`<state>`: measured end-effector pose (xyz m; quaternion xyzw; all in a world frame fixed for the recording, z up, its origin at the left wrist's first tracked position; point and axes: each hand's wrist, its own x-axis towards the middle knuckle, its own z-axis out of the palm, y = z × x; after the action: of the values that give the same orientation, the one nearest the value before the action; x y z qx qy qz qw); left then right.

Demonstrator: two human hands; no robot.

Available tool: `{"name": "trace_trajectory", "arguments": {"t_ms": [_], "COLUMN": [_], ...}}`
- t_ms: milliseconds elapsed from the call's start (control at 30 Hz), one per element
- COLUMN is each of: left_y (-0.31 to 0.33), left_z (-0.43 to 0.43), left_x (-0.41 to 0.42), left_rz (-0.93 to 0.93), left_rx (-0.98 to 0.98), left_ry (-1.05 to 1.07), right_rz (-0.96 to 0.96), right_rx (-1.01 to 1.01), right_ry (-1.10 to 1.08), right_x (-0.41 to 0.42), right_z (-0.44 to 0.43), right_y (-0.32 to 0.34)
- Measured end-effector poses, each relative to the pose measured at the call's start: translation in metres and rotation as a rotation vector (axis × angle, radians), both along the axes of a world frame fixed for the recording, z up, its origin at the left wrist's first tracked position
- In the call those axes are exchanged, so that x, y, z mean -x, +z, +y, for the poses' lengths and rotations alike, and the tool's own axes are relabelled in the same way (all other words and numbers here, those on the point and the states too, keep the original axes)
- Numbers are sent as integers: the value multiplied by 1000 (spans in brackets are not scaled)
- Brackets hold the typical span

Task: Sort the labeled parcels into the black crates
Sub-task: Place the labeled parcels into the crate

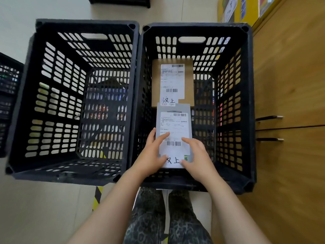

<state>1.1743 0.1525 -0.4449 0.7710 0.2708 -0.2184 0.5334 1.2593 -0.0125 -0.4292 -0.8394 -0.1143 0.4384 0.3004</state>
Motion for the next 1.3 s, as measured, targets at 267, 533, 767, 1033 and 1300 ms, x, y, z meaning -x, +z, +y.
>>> {"name": "trace_trajectory", "arguments": {"t_ms": [267, 533, 767, 1033, 1300], "left_y": [-23, -58, -76, -85, -57], "left_z": [-3, -2, -10, -15, -12], "left_x": [-6, -18, -23, -19, -27], "left_rz": [109, 286, 367, 400, 269], "left_rx": [-43, -88, -179, -181, -214], "left_ry": [-35, -146, -392, -426, -335], "right_rz": [96, 178, 218, 271, 158], "right_rx": [44, 50, 122, 55, 107], "right_ry": [-50, -52, 53, 25, -102], "right_x": [-3, -7, -14, -18, -25], "right_z": [19, 27, 23, 24, 21], "right_y": [-34, -71, -101, -106, -84]}}
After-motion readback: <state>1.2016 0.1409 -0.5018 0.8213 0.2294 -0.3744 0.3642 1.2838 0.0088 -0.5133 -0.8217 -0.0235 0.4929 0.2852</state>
